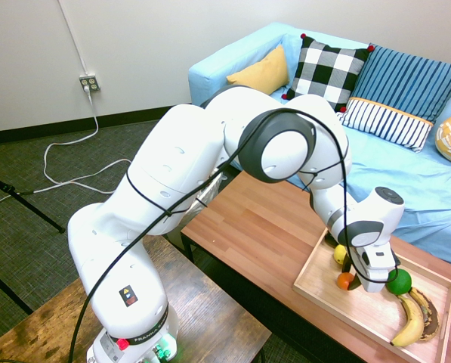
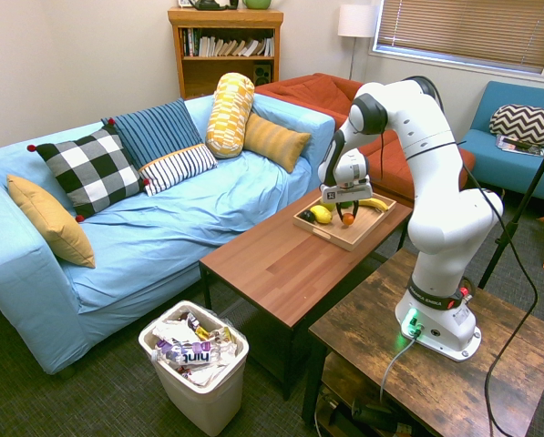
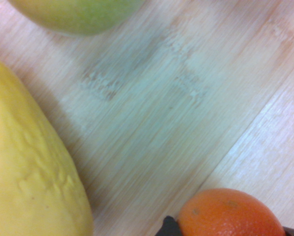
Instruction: Put the tangerine in the tray
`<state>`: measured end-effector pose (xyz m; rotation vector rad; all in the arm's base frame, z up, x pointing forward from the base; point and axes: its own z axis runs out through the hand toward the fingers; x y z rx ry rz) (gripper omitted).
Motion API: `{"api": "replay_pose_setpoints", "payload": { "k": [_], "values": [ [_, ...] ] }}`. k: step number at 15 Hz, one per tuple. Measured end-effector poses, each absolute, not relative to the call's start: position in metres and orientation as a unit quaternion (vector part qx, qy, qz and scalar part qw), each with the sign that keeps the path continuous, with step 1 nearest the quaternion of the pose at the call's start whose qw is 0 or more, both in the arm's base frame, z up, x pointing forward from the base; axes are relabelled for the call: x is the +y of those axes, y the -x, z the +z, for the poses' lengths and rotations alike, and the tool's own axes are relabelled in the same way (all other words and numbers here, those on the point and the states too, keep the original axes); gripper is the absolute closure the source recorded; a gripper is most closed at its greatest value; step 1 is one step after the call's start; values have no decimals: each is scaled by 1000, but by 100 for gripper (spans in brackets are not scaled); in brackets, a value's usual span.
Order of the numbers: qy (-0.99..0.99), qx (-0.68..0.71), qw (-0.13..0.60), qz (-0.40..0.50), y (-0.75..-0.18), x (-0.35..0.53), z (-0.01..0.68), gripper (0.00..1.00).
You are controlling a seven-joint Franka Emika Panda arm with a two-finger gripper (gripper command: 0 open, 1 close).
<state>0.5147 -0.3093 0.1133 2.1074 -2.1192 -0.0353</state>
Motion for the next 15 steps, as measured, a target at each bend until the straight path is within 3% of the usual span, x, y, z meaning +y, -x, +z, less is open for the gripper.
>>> {"api": "replay_pose_setpoints", "payload": {
  "k": [10,15],
  "values": [
    [-709,-701,72,-13,-517,-308,108,0],
    [-707,-705,61,10,-526,-318,148,0]
  ]
}}
